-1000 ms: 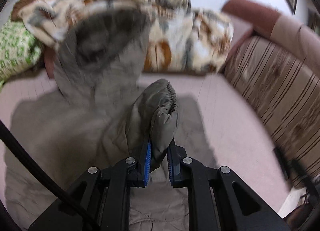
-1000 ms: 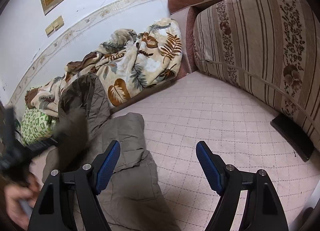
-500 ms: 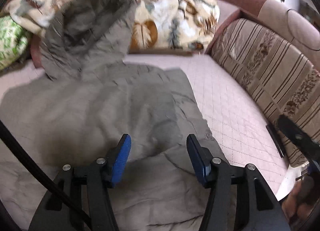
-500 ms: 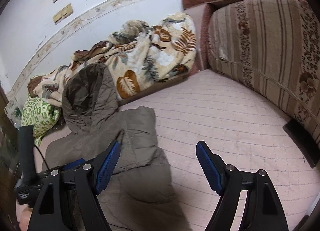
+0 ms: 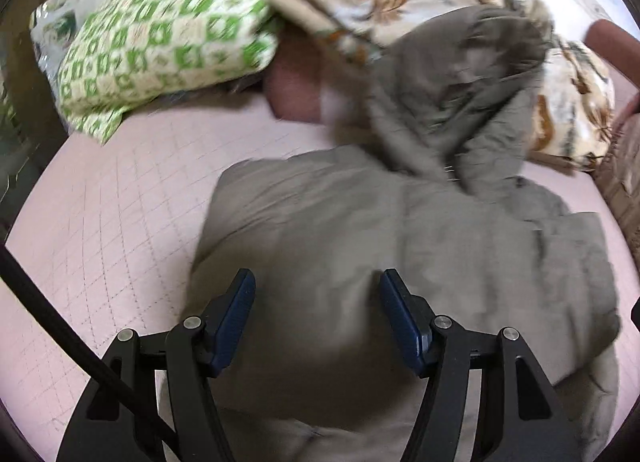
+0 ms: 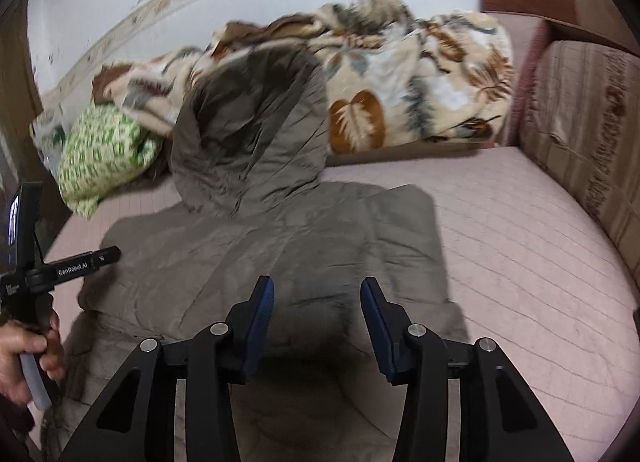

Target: Fold large clothes

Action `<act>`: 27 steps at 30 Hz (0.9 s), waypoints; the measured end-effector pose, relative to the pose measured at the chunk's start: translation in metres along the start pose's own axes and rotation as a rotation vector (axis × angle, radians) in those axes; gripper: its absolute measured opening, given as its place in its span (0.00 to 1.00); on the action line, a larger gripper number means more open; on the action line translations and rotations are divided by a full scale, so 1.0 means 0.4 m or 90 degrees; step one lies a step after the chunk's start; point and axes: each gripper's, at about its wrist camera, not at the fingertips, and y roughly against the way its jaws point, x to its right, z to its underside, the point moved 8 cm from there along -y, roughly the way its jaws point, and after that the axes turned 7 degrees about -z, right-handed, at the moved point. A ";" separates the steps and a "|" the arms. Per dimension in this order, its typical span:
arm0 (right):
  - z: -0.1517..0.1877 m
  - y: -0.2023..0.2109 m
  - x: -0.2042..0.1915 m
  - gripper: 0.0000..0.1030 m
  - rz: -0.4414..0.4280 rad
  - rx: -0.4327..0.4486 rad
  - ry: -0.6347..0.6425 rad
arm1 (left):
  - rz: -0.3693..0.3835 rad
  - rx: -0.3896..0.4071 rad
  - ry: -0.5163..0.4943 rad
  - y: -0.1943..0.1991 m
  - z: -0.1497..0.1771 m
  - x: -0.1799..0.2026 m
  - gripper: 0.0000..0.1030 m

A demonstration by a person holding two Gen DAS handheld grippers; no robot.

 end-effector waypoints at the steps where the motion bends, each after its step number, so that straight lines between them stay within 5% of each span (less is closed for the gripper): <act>1: 0.006 -0.028 -0.002 0.48 0.007 -0.010 0.005 | -0.003 -0.002 0.006 -0.012 0.006 -0.013 0.62; 10: 0.107 -0.190 0.042 0.48 0.032 -0.139 -0.005 | 0.010 -0.046 0.040 -0.083 0.061 -0.046 0.71; 17: 0.075 -0.124 0.018 0.48 0.017 -0.115 -0.015 | 0.013 0.029 0.028 0.108 0.072 -0.019 0.70; 27: 0.052 0.122 -0.057 0.53 -0.242 -0.055 -0.141 | 0.037 0.108 -0.023 0.461 0.224 0.124 0.70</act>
